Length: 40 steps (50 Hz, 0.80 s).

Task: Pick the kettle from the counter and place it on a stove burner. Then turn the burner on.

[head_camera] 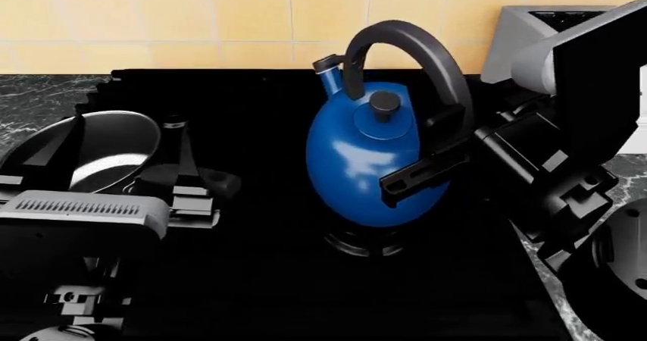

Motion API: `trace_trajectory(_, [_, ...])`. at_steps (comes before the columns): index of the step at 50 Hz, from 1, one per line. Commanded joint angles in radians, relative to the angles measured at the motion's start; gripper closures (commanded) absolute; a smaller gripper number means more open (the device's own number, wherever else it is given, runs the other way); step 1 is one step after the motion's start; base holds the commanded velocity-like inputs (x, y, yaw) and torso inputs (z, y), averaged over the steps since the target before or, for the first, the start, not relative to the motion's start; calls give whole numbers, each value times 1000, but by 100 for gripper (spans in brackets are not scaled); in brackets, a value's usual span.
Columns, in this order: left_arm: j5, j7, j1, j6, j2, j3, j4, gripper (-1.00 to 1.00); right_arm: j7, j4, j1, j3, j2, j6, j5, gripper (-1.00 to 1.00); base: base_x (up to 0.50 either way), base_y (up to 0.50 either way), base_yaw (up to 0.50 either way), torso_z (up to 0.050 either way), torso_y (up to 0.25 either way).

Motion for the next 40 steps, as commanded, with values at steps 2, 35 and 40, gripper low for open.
trace_trajectory(2, [-4,-5,-1,1,-4,1,-1,-100,-11,-7,-14,15,3,-8,-30,100,0,0,0,0,0])
trace_trajectory(35, [-11,-19,-2,2,-13,6,0,-100,-58,-17,-104,0,14,-38,-75,100,0,0,0,0,1])
trace_trajectory(40, [-13,-21,-2,2,-15,6,1,-100,-79,-16,-121,-4,13,-45,-100,100,0,0,0,0,0])
